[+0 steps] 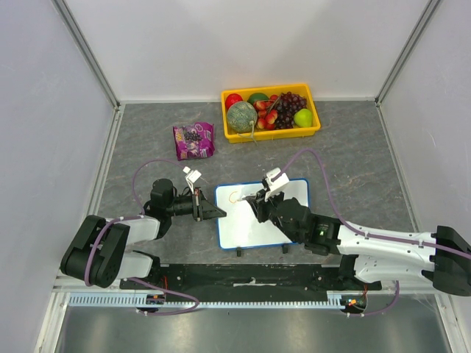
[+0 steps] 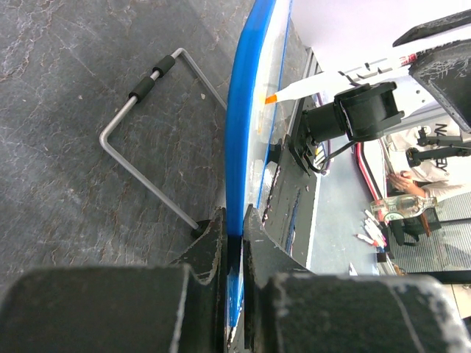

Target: Write a sentence on the whiteboard

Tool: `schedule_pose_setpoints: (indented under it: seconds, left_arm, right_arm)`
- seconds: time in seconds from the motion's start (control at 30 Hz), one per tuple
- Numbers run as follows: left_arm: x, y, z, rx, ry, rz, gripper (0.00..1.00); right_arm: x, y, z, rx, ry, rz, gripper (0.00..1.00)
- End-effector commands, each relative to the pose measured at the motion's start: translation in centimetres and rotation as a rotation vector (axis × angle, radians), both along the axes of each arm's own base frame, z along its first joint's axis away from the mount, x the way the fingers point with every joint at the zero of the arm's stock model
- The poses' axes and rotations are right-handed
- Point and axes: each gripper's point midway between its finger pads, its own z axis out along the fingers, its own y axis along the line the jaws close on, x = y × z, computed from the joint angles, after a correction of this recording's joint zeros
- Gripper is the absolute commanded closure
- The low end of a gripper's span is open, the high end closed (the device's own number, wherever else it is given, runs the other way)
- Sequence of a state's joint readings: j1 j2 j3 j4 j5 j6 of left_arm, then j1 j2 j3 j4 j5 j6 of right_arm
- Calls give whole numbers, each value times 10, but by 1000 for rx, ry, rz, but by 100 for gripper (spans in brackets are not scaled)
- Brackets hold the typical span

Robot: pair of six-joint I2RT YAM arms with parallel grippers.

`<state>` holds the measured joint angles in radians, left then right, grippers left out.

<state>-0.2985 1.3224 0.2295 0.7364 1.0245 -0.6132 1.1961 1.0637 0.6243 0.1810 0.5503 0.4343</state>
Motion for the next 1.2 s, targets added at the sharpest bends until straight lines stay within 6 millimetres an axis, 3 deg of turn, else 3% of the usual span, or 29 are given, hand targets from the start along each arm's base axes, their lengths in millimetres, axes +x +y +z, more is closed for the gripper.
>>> schedule_pose_setpoints:
  seconds: [0.0, 0.3, 0.67, 1.17]
  left_arm:
    - [10, 1, -5, 29, -27, 33, 98]
    - [10, 1, -6, 31, -24, 34, 98]
    - [10, 1, -6, 31, -23, 34, 98]
    - [10, 1, -7, 32, -18, 34, 98]
  right_arm:
    - [-4, -14, -29, -98, 36, 1, 100]
    - [-4, -15, -22, -68, 32, -4, 100]
    - [0, -23, 45, 109, -53, -43, 100]
    - [13, -13, 21, 30, -39, -61, 100]
